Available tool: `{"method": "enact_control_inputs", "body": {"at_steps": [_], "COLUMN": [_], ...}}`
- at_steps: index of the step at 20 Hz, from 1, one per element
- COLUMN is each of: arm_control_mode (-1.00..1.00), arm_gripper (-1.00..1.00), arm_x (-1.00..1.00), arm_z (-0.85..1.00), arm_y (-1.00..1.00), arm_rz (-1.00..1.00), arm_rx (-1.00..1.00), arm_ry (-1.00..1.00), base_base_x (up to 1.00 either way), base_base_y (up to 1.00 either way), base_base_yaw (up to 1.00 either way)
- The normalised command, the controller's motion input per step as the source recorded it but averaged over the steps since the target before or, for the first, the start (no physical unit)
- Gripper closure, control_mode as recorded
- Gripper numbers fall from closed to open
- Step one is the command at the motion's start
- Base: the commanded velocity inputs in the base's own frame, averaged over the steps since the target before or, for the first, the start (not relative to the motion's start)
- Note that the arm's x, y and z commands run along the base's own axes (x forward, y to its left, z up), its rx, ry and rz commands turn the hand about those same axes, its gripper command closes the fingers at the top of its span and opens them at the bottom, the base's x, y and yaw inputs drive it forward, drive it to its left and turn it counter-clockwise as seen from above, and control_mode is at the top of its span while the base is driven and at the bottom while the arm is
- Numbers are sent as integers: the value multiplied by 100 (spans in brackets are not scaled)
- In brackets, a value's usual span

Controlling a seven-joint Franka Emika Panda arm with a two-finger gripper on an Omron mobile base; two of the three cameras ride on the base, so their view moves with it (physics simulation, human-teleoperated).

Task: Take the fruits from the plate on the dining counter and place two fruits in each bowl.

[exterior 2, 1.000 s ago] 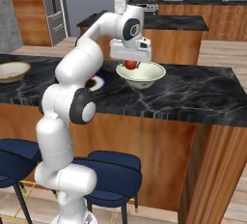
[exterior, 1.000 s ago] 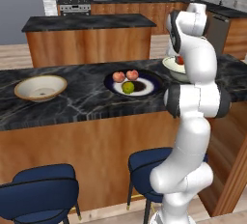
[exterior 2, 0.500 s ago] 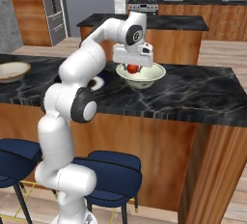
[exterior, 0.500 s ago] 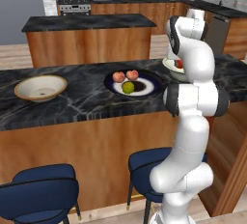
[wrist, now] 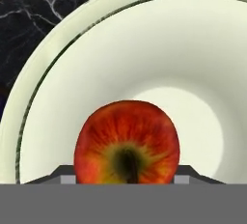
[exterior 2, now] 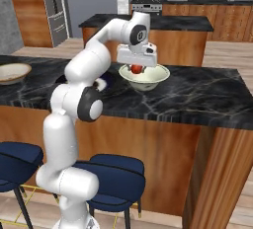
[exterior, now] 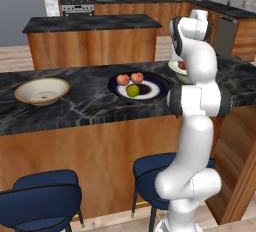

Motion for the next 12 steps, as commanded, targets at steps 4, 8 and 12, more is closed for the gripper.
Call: {"method": "enact_control_inputs", "body": {"at_steps": [4, 8, 12], "arm_control_mode": [-100, -100, -100], "arm_gripper": [-100, -100, -100], "arm_x": [0, -2, -44], "arm_z": [0, 0, 35], "arm_y": [0, 0, 3], "arm_rz": [0, 0, 0], "arm_rx": [0, 0, 0], "arm_ry": [0, 1, -5], "base_base_x": [0, 0, 0], "base_base_y": [0, 0, 0], "base_base_yaw": [0, 0, 0]}}
